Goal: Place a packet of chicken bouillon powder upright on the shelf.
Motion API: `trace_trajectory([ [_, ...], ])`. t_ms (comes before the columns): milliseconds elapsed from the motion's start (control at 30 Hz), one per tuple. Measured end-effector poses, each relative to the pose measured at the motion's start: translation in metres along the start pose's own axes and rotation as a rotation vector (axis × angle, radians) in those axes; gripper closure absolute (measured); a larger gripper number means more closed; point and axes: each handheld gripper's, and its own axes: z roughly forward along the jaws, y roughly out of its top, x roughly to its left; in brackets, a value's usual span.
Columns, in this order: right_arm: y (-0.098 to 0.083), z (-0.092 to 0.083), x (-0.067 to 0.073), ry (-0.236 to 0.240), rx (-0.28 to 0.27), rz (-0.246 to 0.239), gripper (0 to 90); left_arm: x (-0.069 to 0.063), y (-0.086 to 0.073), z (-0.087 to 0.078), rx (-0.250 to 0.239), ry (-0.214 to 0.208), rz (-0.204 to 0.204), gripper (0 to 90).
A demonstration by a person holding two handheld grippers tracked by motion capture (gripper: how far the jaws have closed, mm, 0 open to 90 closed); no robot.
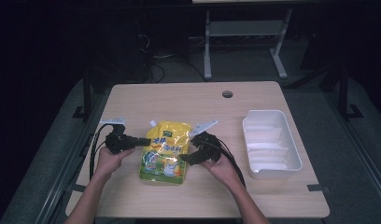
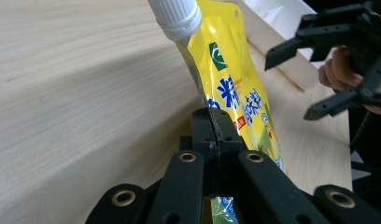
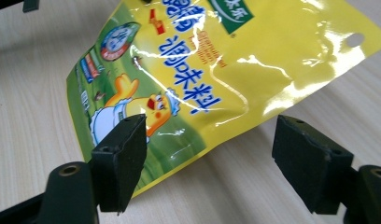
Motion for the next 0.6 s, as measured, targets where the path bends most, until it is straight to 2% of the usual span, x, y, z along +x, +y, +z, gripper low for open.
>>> trace_trajectory([
  [200, 0.007, -0.014, -0.003, -0.019, -0.039, 0.003, 24.2, -0.014, 0.001, -0.011, -0.023, -0.017, 0.049, 90.0],
  [433, 0.015, -0.03, -0.007, -0.037, -0.078, 0.014, 22.4, -0.025, 0.0, -0.02, -0.045, -0.028, 0.085, 90.0],
  [600, 0.017, -0.032, -0.012, -0.036, -0.076, 0.036, 20.3, -0.031, 0.0, -0.024, -0.052, -0.033, 0.108, 90.0],
])
